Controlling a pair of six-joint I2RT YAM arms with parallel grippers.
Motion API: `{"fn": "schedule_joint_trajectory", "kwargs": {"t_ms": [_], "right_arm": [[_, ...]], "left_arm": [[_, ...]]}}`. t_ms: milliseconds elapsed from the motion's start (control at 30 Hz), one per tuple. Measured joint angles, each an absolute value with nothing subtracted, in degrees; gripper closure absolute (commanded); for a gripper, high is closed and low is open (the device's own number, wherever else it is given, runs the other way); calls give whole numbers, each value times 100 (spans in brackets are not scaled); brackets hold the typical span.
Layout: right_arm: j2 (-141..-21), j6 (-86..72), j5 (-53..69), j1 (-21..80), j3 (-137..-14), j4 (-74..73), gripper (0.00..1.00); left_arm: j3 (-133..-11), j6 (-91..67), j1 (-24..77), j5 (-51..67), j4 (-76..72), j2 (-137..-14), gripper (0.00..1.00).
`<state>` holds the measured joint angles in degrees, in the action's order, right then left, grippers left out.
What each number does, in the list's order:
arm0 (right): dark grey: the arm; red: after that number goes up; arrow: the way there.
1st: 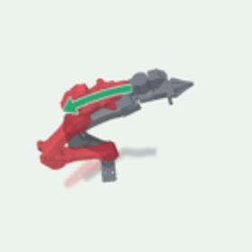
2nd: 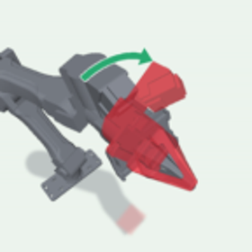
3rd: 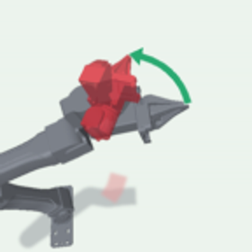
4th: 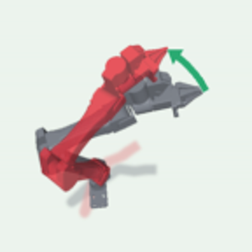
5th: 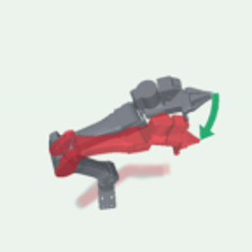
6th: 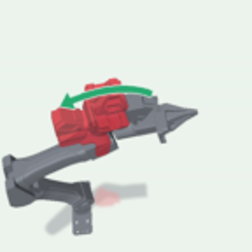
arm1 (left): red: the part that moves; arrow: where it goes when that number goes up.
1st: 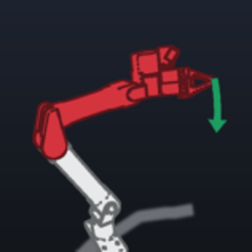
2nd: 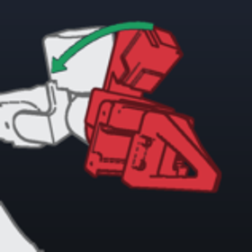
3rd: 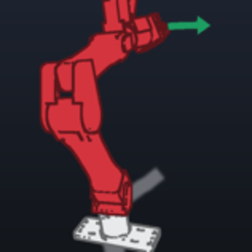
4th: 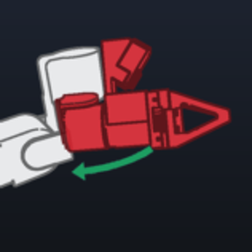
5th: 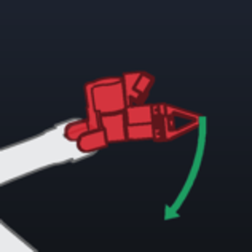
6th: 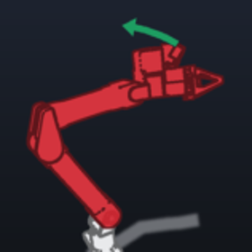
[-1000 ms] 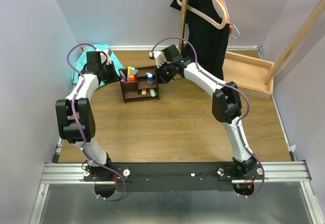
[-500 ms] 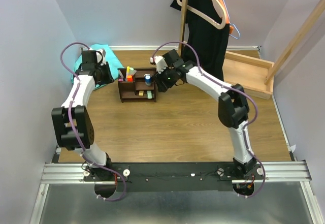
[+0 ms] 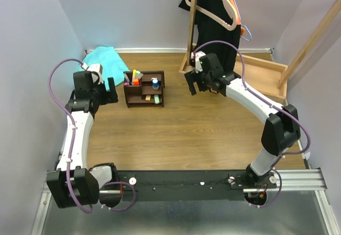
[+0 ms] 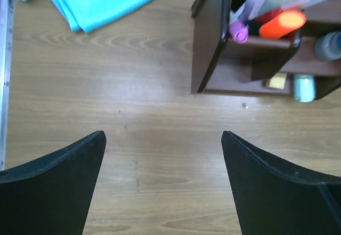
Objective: Sort the stationery into containers
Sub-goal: Reset both arms
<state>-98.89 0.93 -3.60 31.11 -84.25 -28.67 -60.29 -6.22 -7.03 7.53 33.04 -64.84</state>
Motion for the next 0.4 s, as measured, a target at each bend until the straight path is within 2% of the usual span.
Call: {"fn": "schedule_joint_trajectory", "kwargs": {"t_ms": [200, 400], "right_arm": [[-9498, -27, -932, 3122, -7826, -2781, 0], [-9214, 69, -1048, 3122, -7669, -2593, 0]], "left_arm": [[-5076, -495, -701, 757, 3238, -5964, 1], [-5094, -489, -701, 786, 3221, -6121, 1]]}}
